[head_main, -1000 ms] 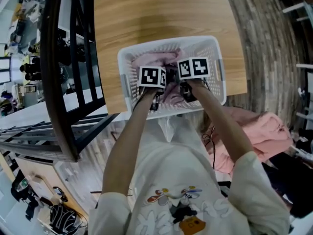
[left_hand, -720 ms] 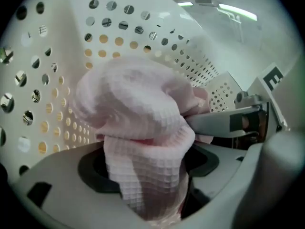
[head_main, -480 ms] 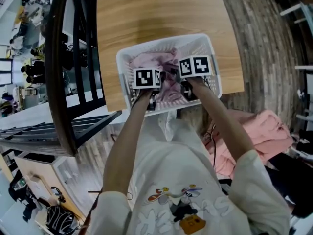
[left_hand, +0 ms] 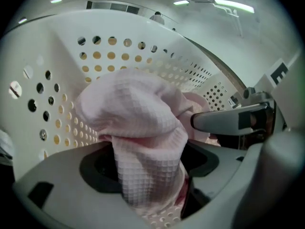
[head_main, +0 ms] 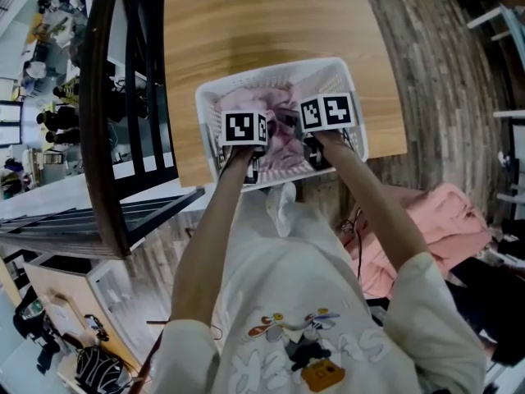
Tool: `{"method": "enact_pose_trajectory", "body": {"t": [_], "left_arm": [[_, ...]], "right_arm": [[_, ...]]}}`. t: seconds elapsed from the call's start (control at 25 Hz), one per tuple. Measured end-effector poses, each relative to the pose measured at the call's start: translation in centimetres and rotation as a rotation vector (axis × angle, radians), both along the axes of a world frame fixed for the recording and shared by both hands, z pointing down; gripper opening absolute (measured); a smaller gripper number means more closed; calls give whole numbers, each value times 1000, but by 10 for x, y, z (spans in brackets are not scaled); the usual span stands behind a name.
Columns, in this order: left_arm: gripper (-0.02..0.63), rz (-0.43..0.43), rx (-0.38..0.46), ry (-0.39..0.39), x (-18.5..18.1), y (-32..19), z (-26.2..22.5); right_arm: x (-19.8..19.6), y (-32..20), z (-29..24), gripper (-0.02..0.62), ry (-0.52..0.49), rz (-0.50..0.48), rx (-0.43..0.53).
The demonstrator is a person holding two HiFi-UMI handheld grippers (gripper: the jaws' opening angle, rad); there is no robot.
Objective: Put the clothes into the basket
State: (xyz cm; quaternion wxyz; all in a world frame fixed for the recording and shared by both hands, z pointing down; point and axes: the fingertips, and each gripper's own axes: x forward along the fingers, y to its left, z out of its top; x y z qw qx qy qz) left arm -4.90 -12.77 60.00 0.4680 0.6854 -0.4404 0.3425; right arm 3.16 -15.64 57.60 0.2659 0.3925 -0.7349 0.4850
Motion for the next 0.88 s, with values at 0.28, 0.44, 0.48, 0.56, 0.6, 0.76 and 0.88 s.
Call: {"method": "enact_pose_trajectory", "body": {"t": [0.28, 0.44, 0.48, 0.56, 0.6, 0.76, 0.88], "left_arm": [[367, -13, 25, 14, 0, 0, -22], [367, -31, 48, 38, 1, 0, -35], [367, -35, 53, 42, 2, 0, -37], [367, -47, 62, 51, 3, 2, -41], [367, -54, 67, 58, 3, 3, -44], [367, -60, 84, 74, 6, 4, -55], [367, -84, 99, 69, 2, 6, -61]], "right_arm": [[0, 2, -8, 282, -14, 32, -3], [-3, 3, -14, 282, -21, 32, 8], [-3, 3, -16, 282, -24, 35, 11], [-5, 4, -19, 282, -29, 38, 19], [-5, 4, -21, 282, -30, 39, 26], [-6, 3, -29, 282, -35, 37, 44], [-6, 5, -35, 282, -48, 37, 49]]}}
